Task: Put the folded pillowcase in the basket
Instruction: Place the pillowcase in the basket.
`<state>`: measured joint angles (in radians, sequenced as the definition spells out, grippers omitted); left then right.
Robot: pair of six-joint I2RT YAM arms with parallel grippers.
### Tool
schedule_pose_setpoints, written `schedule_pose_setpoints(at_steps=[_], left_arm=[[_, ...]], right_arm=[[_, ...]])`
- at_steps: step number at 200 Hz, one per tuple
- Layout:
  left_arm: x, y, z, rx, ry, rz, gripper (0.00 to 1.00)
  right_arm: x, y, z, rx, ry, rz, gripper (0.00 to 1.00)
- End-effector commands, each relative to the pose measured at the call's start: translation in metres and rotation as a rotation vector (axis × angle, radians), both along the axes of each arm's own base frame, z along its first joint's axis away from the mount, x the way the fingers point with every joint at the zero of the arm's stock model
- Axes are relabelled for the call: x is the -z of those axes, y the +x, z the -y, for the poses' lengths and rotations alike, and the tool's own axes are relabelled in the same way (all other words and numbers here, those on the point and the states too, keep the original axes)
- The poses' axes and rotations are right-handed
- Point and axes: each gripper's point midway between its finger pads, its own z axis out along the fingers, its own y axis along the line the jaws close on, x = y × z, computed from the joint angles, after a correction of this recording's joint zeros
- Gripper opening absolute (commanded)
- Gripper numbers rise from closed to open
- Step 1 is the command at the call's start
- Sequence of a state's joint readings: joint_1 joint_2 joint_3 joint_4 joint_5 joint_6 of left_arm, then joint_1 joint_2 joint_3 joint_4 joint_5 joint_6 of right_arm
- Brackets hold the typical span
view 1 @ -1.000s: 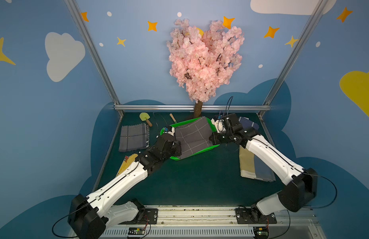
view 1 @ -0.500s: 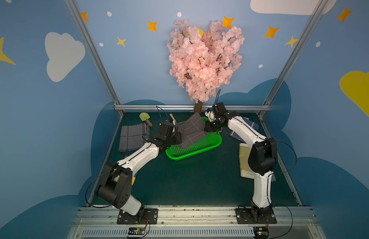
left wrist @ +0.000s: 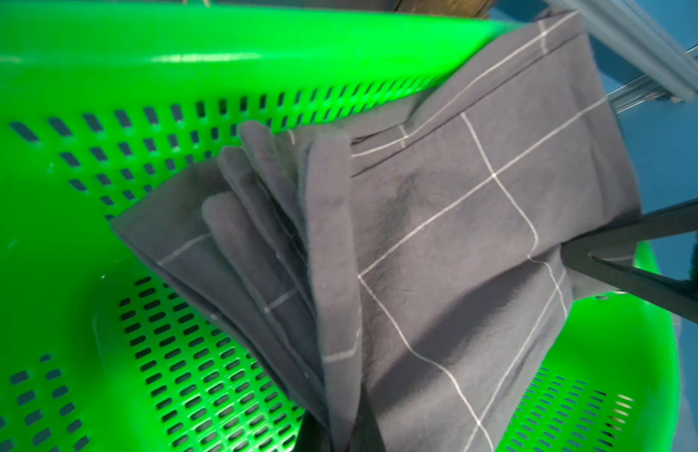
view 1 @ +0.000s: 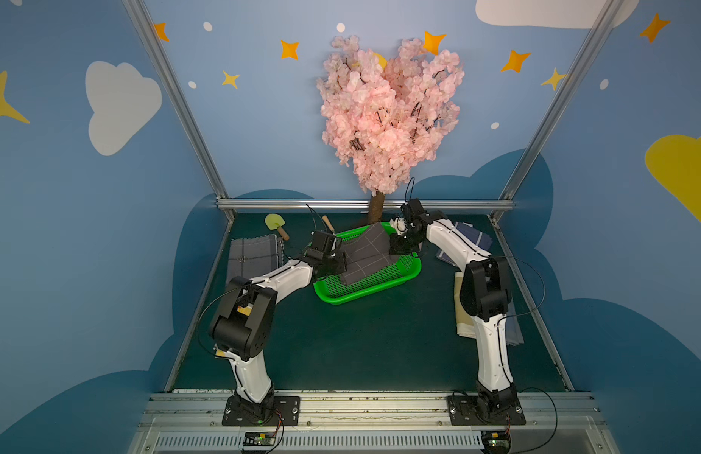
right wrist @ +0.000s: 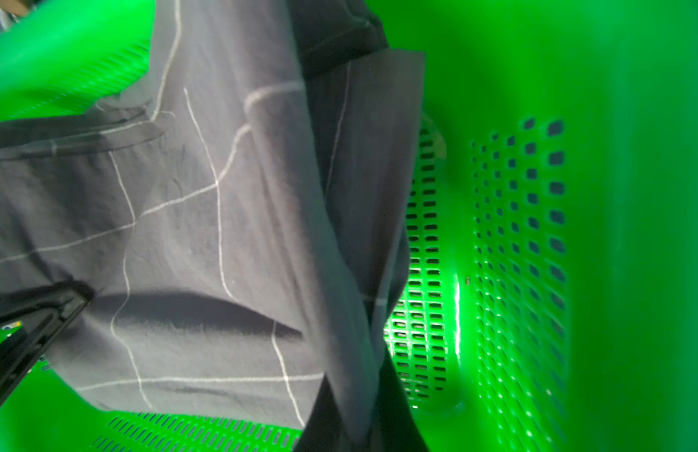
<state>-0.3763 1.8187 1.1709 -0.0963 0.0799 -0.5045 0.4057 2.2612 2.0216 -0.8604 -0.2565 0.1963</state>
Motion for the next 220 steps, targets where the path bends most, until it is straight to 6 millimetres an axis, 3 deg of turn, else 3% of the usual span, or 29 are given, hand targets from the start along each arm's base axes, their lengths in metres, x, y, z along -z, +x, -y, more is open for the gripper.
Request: schedule_pose_setpoints(at_steps=[1, 18, 24, 29, 43, 59, 122, 129, 139, 171, 198, 220], left_arm=[[0.015, 0.003, -0.014, -0.026, 0.041, -0.039, 0.03], [0.02, 0.005, -0.015, -0.026, 0.045, -0.051, 0.08], [0.021, 0.006, -0.015, -0.026, 0.048, -0.054, 0.18], [0.022, 0.007, -0.015, -0.022, 0.049, -0.055, 0.31], [0.023, 0.008, -0.014, -0.015, 0.054, -0.061, 0.6], [0.021, 0.01, -0.016, -0.023, 0.06, -0.053, 0.74], [-0.011, 0.022, -0.027, -0.058, 0.083, 0.012, 0.94], [-0.02, 0.023, -0.028, -0.06, 0.086, 0.029, 1.0], [-0.034, 0.023, -0.03, -0.061, 0.09, 0.052, 1.0], [-0.108, 0.022, -0.026, -0.026, 0.05, 0.193, 1.0], [-0.156, 0.008, 0.006, 0.087, -0.035, 0.245, 1.0], [-0.17, -0.016, 0.051, 0.22, -0.08, 0.245, 1.0]], right_arm=[[0.007, 0.007, 0.011, 0.013, -0.037, -0.005, 0.03], [0.01, 0.008, 0.01, 0.013, -0.04, -0.013, 0.26], [0.011, 0.009, 0.01, 0.013, -0.044, -0.015, 0.38], [0.011, 0.01, 0.01, 0.014, -0.045, -0.014, 0.46], [0.01, 0.011, 0.011, 0.016, -0.053, -0.009, 0.55], [0.007, 0.013, 0.012, 0.016, -0.056, 0.005, 0.6], [-0.029, 0.018, 0.015, 0.019, -0.057, 0.095, 0.63], [-0.035, 0.017, 0.017, 0.021, -0.057, 0.107, 0.63], [-0.047, 0.014, 0.017, 0.02, -0.048, 0.131, 0.64], [-0.107, 0.001, 0.024, 0.033, -0.01, 0.28, 0.68], [-0.162, -0.019, 0.046, 0.081, -0.012, 0.4, 0.78], [-0.181, -0.04, 0.082, 0.177, -0.087, 0.462, 0.98]])
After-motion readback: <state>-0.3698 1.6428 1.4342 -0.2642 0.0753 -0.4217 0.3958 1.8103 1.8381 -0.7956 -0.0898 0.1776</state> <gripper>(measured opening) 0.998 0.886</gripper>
